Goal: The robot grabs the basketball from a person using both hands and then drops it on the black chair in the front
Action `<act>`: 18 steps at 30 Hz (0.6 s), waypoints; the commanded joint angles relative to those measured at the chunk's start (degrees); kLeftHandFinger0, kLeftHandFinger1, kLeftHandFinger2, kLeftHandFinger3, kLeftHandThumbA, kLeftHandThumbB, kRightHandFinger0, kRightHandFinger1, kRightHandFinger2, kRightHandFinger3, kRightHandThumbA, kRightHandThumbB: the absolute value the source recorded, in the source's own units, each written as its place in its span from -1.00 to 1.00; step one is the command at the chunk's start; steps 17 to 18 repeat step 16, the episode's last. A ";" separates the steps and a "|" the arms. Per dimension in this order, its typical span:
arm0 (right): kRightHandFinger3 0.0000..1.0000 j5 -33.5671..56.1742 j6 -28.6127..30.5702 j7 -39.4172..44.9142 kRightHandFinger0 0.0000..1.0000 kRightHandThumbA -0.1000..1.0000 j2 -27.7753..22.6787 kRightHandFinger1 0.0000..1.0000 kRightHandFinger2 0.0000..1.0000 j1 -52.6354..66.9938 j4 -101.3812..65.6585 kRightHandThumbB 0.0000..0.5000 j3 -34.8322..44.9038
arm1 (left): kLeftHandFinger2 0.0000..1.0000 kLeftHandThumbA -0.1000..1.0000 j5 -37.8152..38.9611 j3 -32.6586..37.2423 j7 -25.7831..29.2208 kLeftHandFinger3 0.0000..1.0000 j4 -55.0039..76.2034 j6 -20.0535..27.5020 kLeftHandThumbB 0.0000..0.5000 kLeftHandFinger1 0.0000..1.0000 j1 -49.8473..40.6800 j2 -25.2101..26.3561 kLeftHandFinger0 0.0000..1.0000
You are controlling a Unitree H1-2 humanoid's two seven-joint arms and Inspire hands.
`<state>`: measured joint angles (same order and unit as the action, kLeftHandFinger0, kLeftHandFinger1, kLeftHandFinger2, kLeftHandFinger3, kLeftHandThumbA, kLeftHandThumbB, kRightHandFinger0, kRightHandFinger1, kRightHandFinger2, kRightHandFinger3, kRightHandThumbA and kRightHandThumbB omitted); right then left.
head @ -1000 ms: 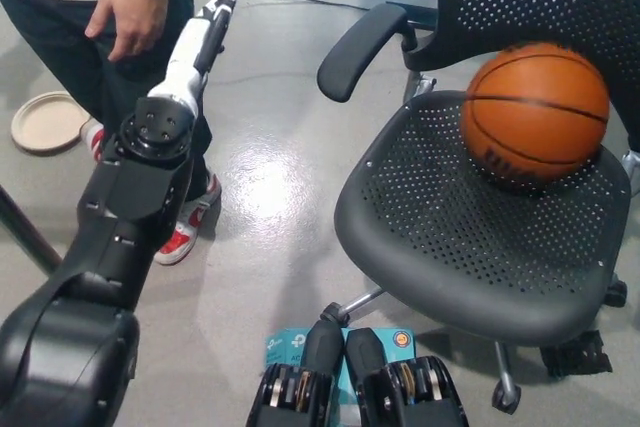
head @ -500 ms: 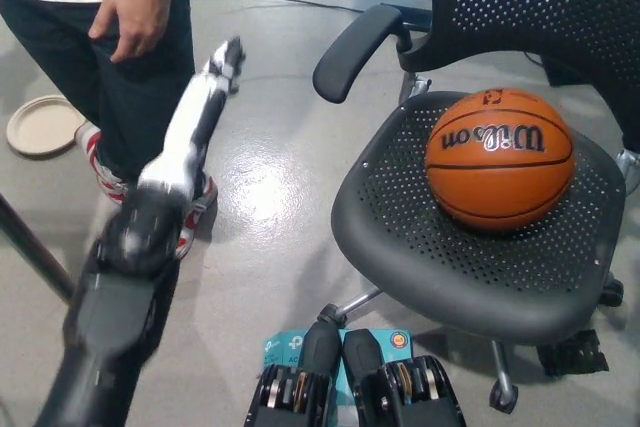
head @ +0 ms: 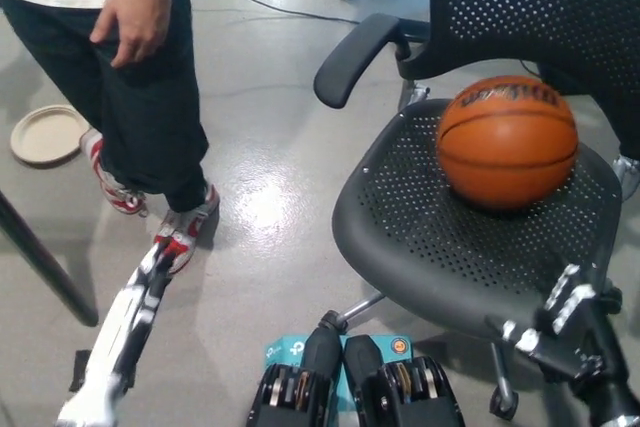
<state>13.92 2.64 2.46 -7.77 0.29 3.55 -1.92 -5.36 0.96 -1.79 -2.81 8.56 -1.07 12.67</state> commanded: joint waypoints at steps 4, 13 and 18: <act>1.00 -2.26 11.49 3.58 1.00 1.00 0.98 1.00 1.00 1.30 5.97 -0.31 -0.05 | 1.00 1.00 -0.31 -1.58 1.88 1.00 -2.78 10.27 -0.12 1.00 -2.81 -0.88 1.00; 1.00 -1.77 13.10 4.35 1.00 1.00 1.21 1.00 1.00 1.16 11.57 -0.12 1.40 | 1.00 1.00 -1.71 -2.27 2.20 1.00 -8.62 13.51 0.03 1.00 -2.84 -1.78 1.00; 1.00 -1.65 13.24 5.02 1.00 1.00 1.02 1.00 1.00 1.52 11.69 -0.16 1.49 | 1.00 1.00 -2.89 -2.04 2.29 1.00 -9.28 14.31 0.02 1.00 -2.90 -1.72 1.00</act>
